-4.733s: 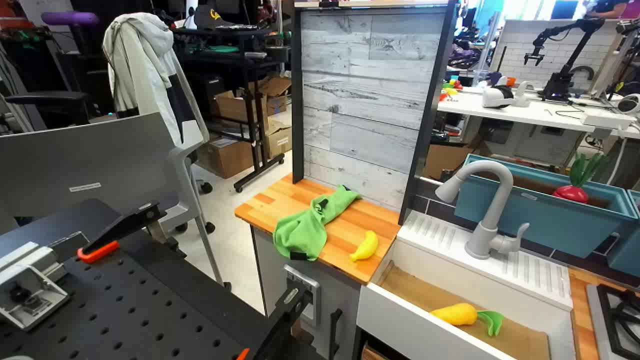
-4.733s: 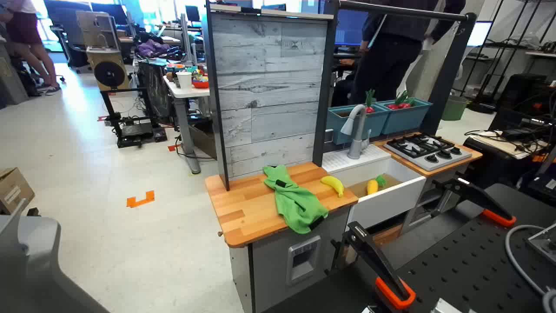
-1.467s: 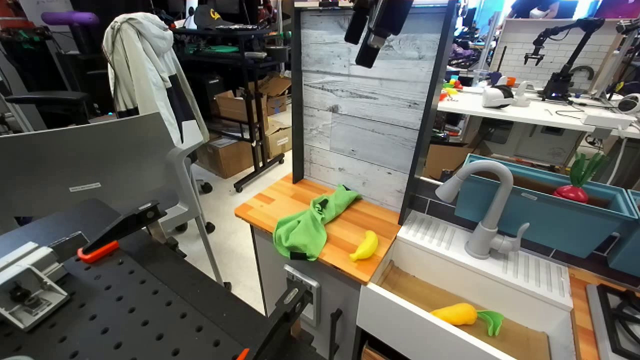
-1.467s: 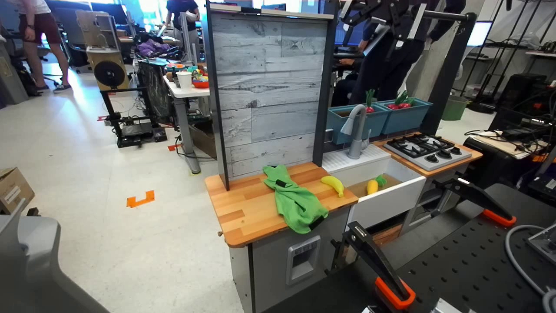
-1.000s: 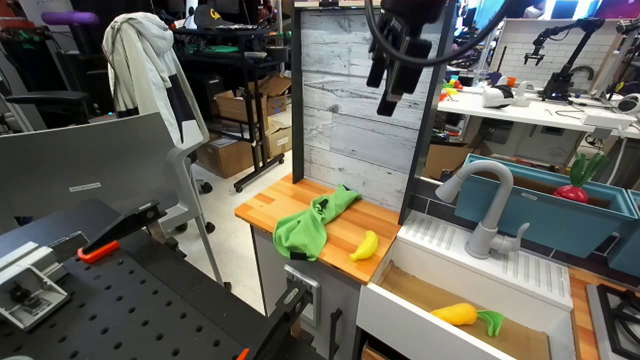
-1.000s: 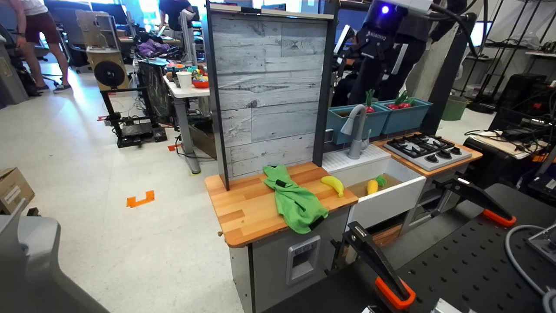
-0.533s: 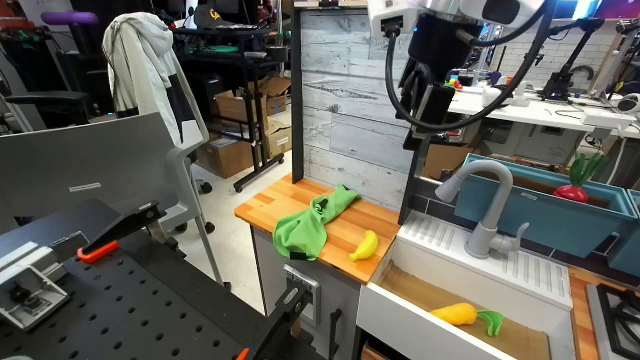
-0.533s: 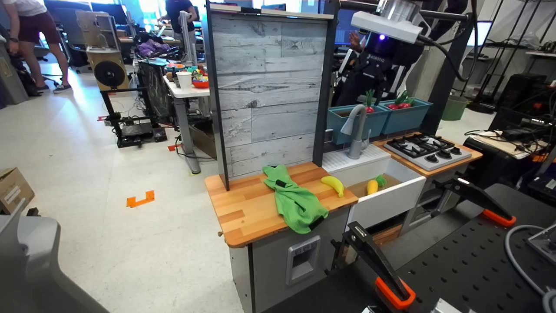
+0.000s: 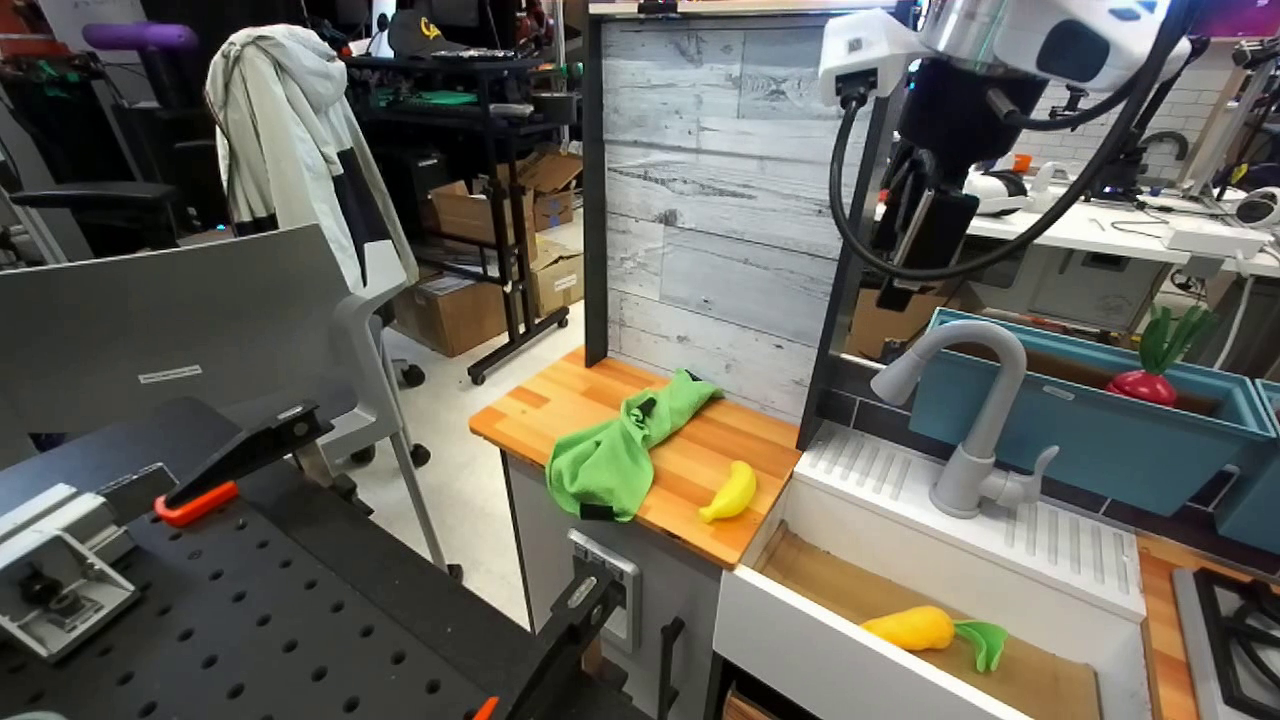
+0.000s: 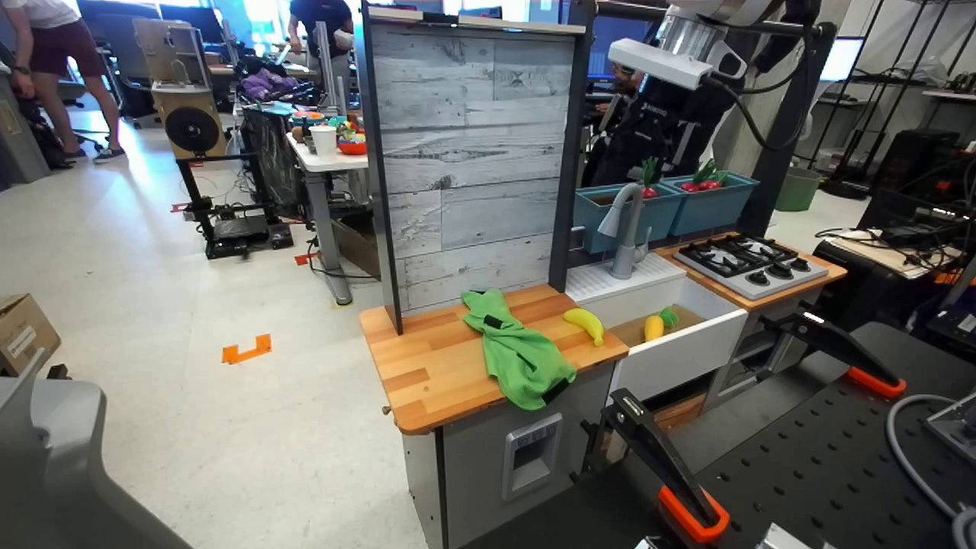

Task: Move the tap

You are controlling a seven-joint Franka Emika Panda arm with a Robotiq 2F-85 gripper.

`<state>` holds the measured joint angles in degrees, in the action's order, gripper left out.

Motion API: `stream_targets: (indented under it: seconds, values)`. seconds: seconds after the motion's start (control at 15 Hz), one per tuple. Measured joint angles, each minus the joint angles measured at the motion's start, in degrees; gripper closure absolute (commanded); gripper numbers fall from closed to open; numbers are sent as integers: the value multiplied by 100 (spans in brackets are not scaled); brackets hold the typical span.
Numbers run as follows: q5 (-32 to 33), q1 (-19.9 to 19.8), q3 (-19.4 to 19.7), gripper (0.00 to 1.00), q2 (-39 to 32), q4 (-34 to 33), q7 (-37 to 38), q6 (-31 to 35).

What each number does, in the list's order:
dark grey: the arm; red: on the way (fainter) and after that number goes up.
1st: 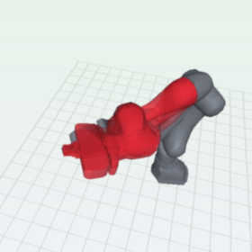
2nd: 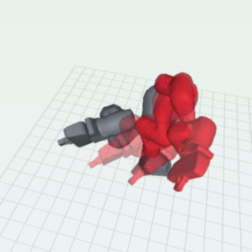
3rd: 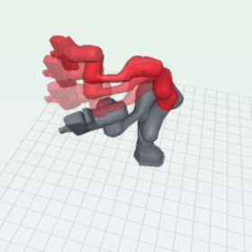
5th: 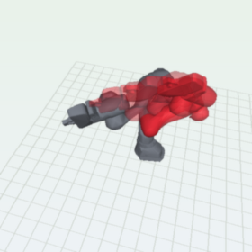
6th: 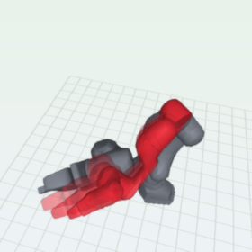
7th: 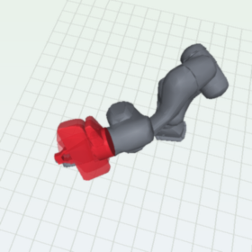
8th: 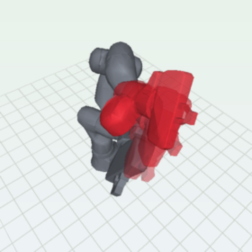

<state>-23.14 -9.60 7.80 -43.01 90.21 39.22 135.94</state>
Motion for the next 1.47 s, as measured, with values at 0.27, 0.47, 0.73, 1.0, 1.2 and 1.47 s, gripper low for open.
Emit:
stream_targets:
  seconds: [0.27,0.47,0.73,1.0,1.2,1.47]
  values:
    - [10,-36,37,0,-613,-770,554,-27]
    - [43,-36,63,0,-1044,-1285,910,-81]
    - [190,-36,101,0,-1556,-1897,1302,-258]
    - [421,-62,167,30,-1925,-2359,1547,-461]
    - [594,-119,220,54,-2101,-2612,1613,-589]
    - [698,-218,238,84,-2261,-2892,1627,-688]
